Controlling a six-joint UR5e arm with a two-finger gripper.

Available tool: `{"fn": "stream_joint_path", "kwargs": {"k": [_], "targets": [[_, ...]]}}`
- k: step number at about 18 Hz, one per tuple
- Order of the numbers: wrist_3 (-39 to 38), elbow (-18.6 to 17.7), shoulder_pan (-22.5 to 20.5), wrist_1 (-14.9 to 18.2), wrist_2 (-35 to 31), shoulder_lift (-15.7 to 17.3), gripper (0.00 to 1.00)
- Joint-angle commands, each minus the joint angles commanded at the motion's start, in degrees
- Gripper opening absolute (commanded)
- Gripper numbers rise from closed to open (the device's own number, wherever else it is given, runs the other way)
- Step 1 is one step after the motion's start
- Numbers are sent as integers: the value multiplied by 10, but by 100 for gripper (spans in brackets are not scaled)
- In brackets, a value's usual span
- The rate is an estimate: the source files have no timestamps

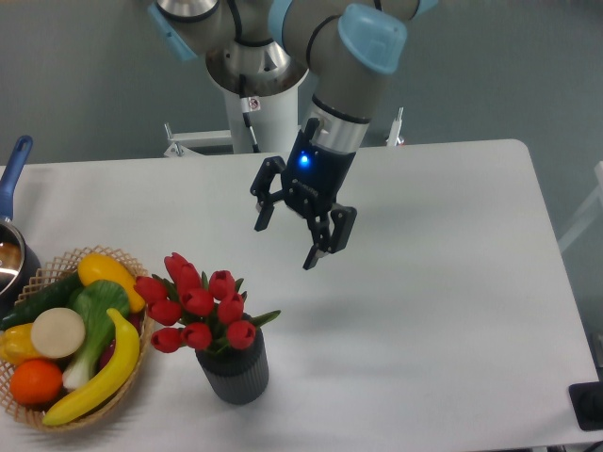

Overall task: Pick up the flowers from the vase
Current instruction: 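Lower the open gripper down onto the tulip stems above the vase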

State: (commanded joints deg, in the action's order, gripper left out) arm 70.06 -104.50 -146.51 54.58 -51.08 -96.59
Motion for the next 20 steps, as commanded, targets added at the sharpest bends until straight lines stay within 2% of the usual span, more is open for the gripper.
{"fn": "stream_joint_path", "kwargs": {"k": [2, 5, 8, 11, 16, 20], "targets": [[2, 7, 1, -8, 23, -22, 100], [-3, 9, 2, -45, 67, -47, 100], [-2, 9, 2, -49, 72, -55, 100], [-1, 12, 1, -64, 115, -68, 100], [4, 13, 2, -67, 119, -78, 100], [4, 16, 11, -91, 114, -91, 100]]}}
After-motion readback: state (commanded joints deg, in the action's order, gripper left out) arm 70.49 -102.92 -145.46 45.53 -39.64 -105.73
